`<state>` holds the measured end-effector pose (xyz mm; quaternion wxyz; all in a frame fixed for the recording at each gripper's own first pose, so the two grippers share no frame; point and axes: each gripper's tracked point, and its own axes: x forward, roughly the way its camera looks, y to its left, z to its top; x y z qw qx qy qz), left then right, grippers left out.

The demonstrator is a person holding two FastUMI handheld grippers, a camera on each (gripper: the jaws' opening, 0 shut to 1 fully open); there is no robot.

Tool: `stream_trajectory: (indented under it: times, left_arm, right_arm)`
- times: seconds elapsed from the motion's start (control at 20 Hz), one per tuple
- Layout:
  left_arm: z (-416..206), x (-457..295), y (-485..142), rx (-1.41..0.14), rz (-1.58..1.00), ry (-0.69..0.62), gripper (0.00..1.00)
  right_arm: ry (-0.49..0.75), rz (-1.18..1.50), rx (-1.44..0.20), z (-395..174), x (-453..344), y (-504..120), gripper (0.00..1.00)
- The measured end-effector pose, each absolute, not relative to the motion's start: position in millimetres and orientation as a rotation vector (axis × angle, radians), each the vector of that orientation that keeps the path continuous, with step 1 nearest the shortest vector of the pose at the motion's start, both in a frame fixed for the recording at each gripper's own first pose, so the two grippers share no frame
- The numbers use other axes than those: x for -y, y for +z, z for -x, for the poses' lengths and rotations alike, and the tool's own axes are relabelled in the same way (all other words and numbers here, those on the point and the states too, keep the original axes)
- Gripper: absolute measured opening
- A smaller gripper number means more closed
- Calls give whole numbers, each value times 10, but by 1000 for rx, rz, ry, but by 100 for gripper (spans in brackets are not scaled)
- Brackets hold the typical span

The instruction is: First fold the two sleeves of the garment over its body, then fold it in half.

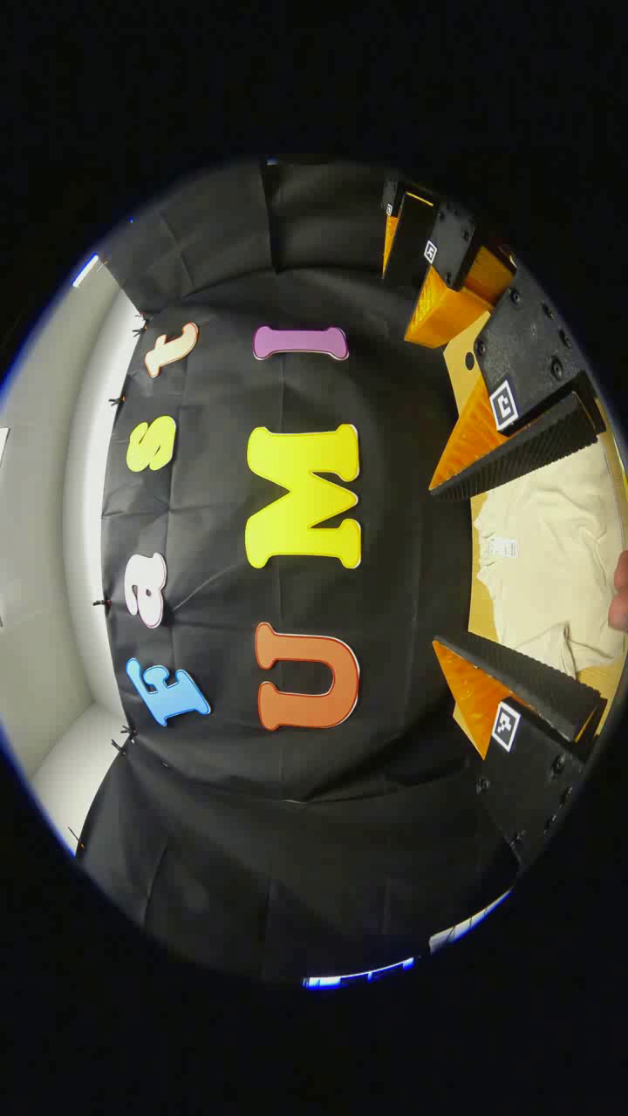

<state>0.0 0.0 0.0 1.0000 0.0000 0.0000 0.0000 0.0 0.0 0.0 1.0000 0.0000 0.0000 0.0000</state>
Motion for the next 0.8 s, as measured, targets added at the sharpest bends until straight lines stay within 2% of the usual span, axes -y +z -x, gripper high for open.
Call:
stream_trajectory:
  times: [0.8]
  left_arm:
    - [-7,94,22,6,0,-20,96]
  right_arm:
    - [-18,-4,-6,-10,107,-9,96]
